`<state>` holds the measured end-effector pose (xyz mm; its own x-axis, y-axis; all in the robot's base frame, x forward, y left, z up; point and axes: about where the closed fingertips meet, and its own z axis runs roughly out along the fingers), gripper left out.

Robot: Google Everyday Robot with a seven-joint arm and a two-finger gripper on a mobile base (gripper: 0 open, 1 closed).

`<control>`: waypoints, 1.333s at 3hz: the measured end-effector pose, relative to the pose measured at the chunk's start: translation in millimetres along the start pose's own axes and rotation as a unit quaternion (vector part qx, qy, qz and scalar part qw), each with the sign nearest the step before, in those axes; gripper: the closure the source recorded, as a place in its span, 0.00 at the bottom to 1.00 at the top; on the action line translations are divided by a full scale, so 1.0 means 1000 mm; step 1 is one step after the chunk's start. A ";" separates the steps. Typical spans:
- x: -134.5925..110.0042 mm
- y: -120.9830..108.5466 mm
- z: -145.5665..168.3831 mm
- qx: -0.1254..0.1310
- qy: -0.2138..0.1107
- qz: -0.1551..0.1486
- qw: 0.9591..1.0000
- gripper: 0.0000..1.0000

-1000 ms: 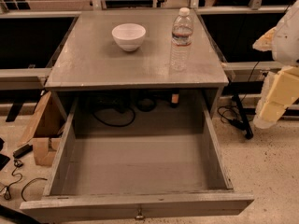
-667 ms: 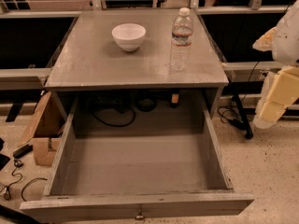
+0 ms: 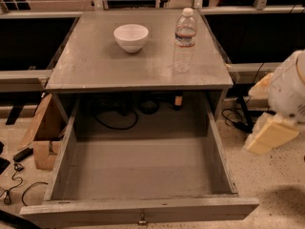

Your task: Close top drawer

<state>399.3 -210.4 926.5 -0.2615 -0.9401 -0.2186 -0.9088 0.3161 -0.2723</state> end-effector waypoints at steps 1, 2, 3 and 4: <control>0.021 0.051 0.009 0.019 0.002 0.032 0.999 0.50; 0.057 0.106 0.038 0.005 0.015 0.067 0.998 0.73; 0.091 0.155 0.088 -0.037 0.022 0.103 0.994 0.96; 0.099 0.169 0.101 -0.053 0.027 0.109 0.992 1.00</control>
Offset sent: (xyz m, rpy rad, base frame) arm -0.1908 -0.0399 -0.1975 0.0120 0.2022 -0.2398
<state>252.1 -237.5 763.7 -0.4701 -0.8575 -0.2094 -0.8570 0.5001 -0.1240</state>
